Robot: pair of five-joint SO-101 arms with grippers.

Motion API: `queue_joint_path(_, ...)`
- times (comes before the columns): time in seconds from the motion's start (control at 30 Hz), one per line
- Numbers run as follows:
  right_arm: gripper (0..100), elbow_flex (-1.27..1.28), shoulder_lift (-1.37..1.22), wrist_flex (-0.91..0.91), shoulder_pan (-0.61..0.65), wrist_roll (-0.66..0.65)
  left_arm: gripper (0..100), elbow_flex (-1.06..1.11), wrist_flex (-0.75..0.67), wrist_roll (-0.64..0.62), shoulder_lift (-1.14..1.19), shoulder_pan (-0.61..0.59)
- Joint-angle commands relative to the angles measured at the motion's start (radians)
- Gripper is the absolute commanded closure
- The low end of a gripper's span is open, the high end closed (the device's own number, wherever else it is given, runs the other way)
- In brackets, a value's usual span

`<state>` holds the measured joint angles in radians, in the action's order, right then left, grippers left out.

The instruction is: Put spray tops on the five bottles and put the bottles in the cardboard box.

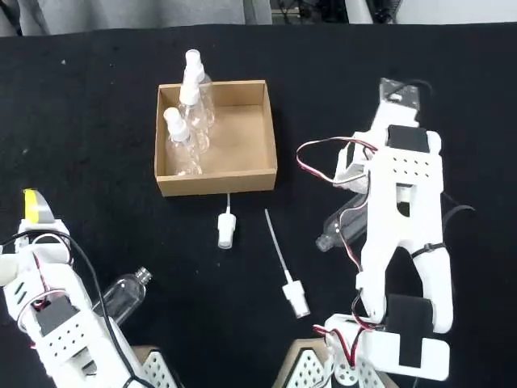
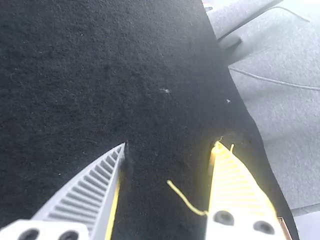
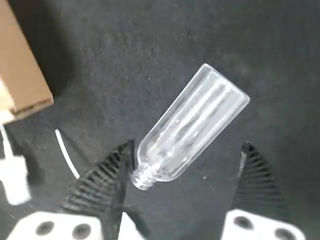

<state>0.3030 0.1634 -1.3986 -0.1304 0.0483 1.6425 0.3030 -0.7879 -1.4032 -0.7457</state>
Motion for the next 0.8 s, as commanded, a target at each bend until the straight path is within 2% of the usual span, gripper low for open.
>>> queue_joint_path(0.0, 72.7, -0.058, 0.001, -0.008, 0.012, -0.169, 75, -0.064, -0.002, -0.002, -0.015, -0.004)
queue_joint_path(0.53, 72.6, -0.056, -0.002, -0.095, 0.011, -0.858, 75, -0.064, -0.002, -0.002, -0.015, -0.004)
queue_joint_path(0.77, 72.6, -0.061, 0.002, -0.149, 0.018, -1.023, 75, -0.064, -0.002, -0.002, -0.015, -0.004)
